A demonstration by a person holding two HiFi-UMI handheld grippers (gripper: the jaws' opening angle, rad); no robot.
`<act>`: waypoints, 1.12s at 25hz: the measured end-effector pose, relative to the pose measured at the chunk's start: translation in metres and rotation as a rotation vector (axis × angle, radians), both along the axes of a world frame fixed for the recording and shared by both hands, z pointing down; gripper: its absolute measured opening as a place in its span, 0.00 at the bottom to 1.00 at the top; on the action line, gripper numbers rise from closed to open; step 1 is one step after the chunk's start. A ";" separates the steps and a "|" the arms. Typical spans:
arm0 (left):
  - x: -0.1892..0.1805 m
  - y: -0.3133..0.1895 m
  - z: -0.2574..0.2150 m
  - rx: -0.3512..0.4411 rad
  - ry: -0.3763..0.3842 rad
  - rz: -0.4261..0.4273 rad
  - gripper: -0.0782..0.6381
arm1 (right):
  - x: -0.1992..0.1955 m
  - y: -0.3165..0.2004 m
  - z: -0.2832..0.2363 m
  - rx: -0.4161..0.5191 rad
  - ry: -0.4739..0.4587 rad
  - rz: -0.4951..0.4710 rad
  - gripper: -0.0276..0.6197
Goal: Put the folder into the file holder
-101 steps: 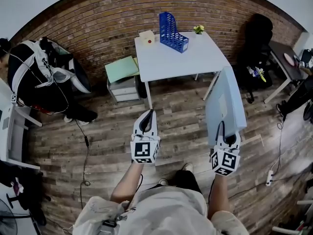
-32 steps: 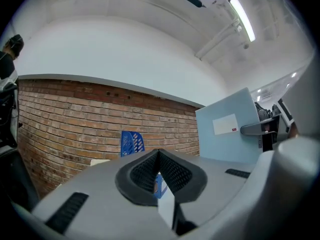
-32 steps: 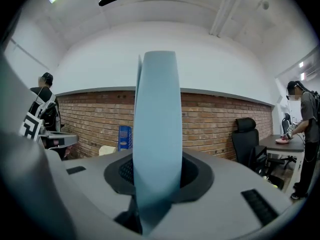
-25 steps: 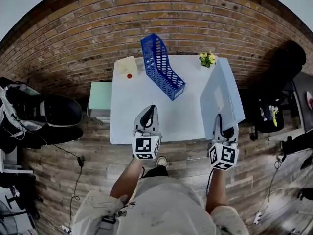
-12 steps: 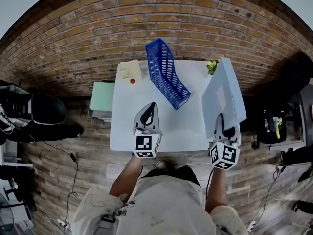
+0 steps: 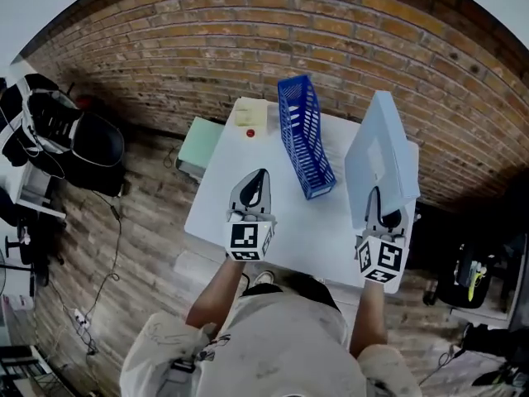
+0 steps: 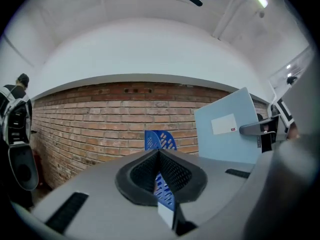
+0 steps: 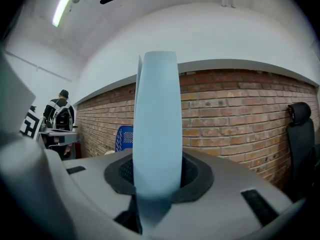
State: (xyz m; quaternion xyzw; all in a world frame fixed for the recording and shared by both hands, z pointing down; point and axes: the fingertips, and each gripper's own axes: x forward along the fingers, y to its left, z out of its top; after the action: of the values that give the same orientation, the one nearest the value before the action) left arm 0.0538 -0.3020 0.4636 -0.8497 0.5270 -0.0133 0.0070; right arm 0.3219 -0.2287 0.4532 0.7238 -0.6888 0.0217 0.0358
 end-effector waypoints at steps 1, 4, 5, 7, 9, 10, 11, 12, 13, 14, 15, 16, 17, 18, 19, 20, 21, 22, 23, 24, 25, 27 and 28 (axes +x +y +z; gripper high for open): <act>-0.001 0.001 -0.001 -0.001 -0.003 -0.027 0.12 | 0.001 -0.007 0.000 0.003 -0.002 -0.025 0.26; -0.004 0.003 -0.002 0.000 -0.018 -0.095 0.12 | 0.003 -0.024 0.004 0.002 -0.013 -0.087 0.26; -0.006 0.004 -0.002 -0.001 -0.022 -0.120 0.12 | 0.001 -0.030 0.006 -0.001 -0.018 -0.109 0.26; -0.010 0.006 -0.002 -0.005 -0.023 -0.165 0.12 | -0.002 -0.039 0.010 -0.011 -0.024 -0.152 0.26; -0.015 0.009 -0.002 -0.013 -0.020 -0.196 0.12 | -0.006 -0.045 0.011 -0.017 -0.027 -0.181 0.26; -0.018 0.010 -0.001 -0.017 -0.020 -0.210 0.12 | -0.008 -0.048 0.011 -0.021 -0.029 -0.191 0.26; -0.021 0.011 0.000 -0.020 -0.020 -0.223 0.12 | -0.010 -0.049 0.012 -0.024 -0.029 -0.199 0.26; -0.024 0.012 0.001 -0.023 -0.021 -0.233 0.12 | -0.012 -0.051 0.012 -0.027 -0.028 -0.206 0.26; -0.027 0.012 0.001 -0.024 -0.022 -0.241 0.12 | -0.014 -0.052 0.013 -0.030 -0.026 -0.210 0.26; -0.029 0.012 0.001 -0.023 -0.022 -0.245 0.12 | -0.014 -0.053 0.014 -0.033 -0.024 -0.212 0.26; -0.030 0.012 0.001 -0.021 -0.022 -0.248 0.12 | -0.015 -0.054 0.015 -0.034 -0.024 -0.214 0.26; -0.032 0.011 0.000 -0.018 -0.020 -0.250 0.12 | -0.016 -0.054 0.016 -0.034 -0.023 -0.213 0.26; -0.033 0.010 0.000 -0.016 -0.017 -0.250 0.12 | -0.016 -0.055 0.016 -0.034 -0.021 -0.212 0.26; -0.033 0.009 0.000 -0.015 -0.014 -0.249 0.12 | -0.016 -0.055 0.016 -0.035 -0.018 -0.209 0.26; -0.033 0.009 -0.001 -0.015 -0.011 -0.246 0.12 | -0.016 -0.055 0.016 -0.036 -0.015 -0.206 0.26; -0.033 0.009 -0.001 -0.014 -0.010 -0.243 0.12 | -0.016 -0.056 0.017 -0.037 -0.013 -0.203 0.26; -0.034 0.008 -0.001 -0.013 -0.009 -0.241 0.12 | -0.017 -0.057 0.016 -0.037 -0.012 -0.202 0.26; -0.035 0.008 -0.002 -0.012 -0.008 -0.241 0.12 | -0.019 -0.058 0.016 -0.036 -0.011 -0.202 0.26; -0.037 0.008 -0.002 -0.010 -0.007 -0.241 0.12 | -0.020 -0.059 0.015 -0.034 -0.010 -0.203 0.26; -0.037 0.007 -0.002 -0.009 -0.004 -0.240 0.12 | -0.021 -0.059 0.013 -0.031 -0.008 -0.202 0.26; -0.037 0.007 -0.001 -0.009 -0.001 -0.239 0.12 | -0.021 -0.059 0.011 -0.026 -0.005 -0.202 0.26; -0.037 0.007 -0.001 -0.008 0.005 -0.237 0.12 | -0.020 -0.060 0.003 -0.009 0.005 -0.201 0.26; -0.037 0.006 -0.002 -0.006 0.007 -0.237 0.12 | -0.020 -0.061 -0.003 0.003 0.010 -0.202 0.26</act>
State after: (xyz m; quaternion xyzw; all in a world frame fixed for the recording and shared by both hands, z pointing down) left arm 0.0170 -0.2956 0.4618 -0.7817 0.6236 -0.0125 0.0008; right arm 0.3018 -0.2897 0.4502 0.6509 -0.7580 0.0133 0.0402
